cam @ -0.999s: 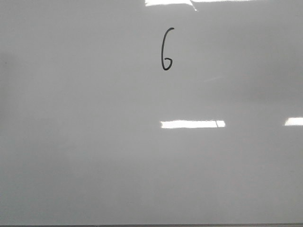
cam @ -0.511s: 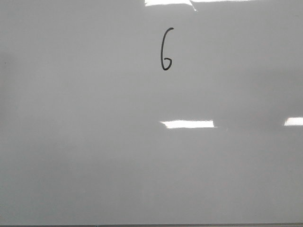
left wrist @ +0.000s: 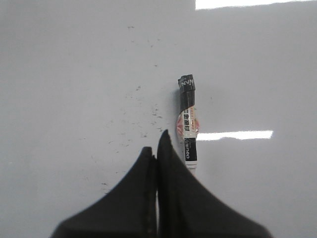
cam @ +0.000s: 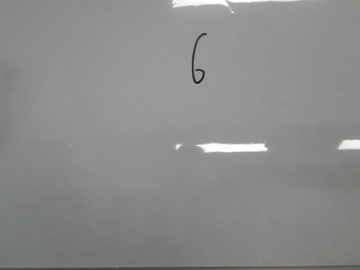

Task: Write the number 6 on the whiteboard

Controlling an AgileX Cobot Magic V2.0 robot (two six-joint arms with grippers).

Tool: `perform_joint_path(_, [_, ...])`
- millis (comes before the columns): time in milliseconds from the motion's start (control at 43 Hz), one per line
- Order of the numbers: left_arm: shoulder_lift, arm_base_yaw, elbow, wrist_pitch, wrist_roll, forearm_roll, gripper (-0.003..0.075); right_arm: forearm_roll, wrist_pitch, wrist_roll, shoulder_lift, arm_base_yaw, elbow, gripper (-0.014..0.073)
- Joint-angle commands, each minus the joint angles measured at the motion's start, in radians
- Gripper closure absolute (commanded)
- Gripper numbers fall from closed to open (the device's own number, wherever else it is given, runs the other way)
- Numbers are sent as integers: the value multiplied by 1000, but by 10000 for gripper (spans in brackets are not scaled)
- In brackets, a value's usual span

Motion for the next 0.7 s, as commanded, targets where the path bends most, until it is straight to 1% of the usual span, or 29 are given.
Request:
perform_joint_path(0, [-14,0,5,-88,-2,-10,741,-5,-93,-12,-20,-5,-4,662])
perform_joint_path(186, [-14,0,5,-88,-2,-10,741,-5,-93,-4,-20,-5,-4,662])
perform_joint_path(279, [-14,0,5,-88,-2,-10,741,25,-100,43,-20,-5,-4,662])
perform_joint_path(348, [-14,0,5,-88,-2,-10,741,19,-107,80,-20,-5,-4,662])
perform_joint_path(674, [-14,0,5,-88,-2,-10,741,19,-111,80,-20,-5,-4,662])
